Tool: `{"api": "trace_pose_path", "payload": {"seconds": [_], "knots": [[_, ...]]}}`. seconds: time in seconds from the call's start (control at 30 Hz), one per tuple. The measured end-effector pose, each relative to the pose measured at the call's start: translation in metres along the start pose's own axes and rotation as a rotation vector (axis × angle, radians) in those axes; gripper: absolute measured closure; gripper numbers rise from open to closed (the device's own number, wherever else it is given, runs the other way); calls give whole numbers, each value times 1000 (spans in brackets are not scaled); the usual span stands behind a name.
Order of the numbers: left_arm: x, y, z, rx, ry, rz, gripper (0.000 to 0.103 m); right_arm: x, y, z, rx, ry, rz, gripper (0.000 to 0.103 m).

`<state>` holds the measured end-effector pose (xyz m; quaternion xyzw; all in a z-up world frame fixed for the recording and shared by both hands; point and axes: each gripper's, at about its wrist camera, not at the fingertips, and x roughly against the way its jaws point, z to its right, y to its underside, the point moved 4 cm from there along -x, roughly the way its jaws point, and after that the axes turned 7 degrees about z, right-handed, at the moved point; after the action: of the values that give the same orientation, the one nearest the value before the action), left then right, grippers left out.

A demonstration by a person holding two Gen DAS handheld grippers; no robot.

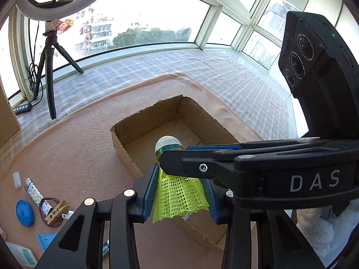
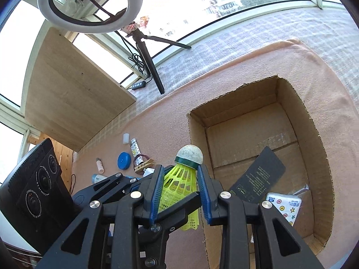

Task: Organize objects
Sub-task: 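Carry the yellow shuttlecock with the right gripper over the box, then lower the shuttlecock into the box and open the right gripper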

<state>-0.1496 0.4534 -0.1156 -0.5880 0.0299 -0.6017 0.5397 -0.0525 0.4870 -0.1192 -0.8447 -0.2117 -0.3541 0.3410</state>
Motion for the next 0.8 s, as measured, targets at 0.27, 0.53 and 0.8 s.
{"api": "trace_pose_path", "payload": {"seconds": [0.27,0.53,0.8], "knots": [[-25,-17,16,-22,1,-1,61,7,-17,23,-1,32,24,75],[-31,-20,12,-22,-31,-8,16,9,-23,31,36,62,38,56],[-29,-16,2,-14,-53,-11,16,14,-23,39,38,108,75,49]]}}
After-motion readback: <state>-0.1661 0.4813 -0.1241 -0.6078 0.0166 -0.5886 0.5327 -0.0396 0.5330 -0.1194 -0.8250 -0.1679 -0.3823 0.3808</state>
